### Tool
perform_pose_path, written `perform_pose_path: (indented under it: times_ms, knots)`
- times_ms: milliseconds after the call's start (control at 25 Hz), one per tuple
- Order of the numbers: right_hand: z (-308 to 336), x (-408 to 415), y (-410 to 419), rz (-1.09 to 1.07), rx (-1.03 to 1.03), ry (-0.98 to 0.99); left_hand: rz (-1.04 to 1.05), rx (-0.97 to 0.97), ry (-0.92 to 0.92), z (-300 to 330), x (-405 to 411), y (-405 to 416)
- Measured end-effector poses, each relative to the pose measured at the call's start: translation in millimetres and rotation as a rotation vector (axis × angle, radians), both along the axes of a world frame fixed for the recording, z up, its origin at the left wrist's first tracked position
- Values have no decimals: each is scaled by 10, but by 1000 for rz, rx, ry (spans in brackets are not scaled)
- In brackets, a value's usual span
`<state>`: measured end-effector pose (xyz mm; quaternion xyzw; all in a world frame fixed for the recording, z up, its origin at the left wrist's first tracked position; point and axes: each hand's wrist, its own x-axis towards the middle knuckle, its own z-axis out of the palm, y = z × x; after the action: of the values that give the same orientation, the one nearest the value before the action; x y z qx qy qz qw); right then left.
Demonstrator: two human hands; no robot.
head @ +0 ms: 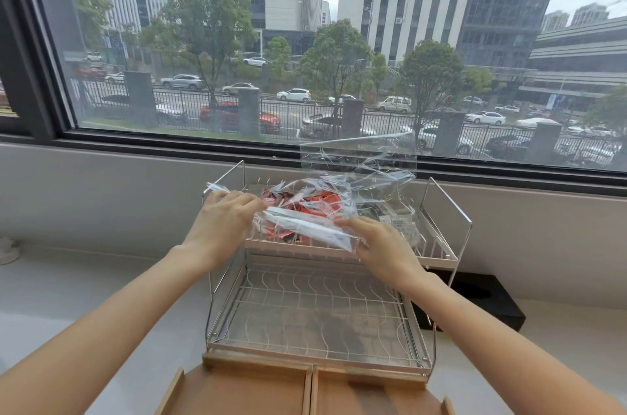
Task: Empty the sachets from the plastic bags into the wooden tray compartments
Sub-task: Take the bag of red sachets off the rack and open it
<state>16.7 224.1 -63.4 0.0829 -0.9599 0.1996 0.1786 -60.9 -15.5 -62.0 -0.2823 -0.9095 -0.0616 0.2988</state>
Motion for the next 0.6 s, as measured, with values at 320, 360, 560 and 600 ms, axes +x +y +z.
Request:
perform_pose_path:
  times_ms: [320,360,560,600]
  knots:
    - [521,-285,79,-100,-407,84,176,246,-24,606,-238,-22]
    - [691,-347,59,-90,-412,130,179,283,-1,773,-251,-13]
    - [1660,-505,-56,-78,-504,346,77,500,138,1623,-234,-33]
    - [1783,-480,-68,-66,-527,384,52,515,172,1720,-216,-43]
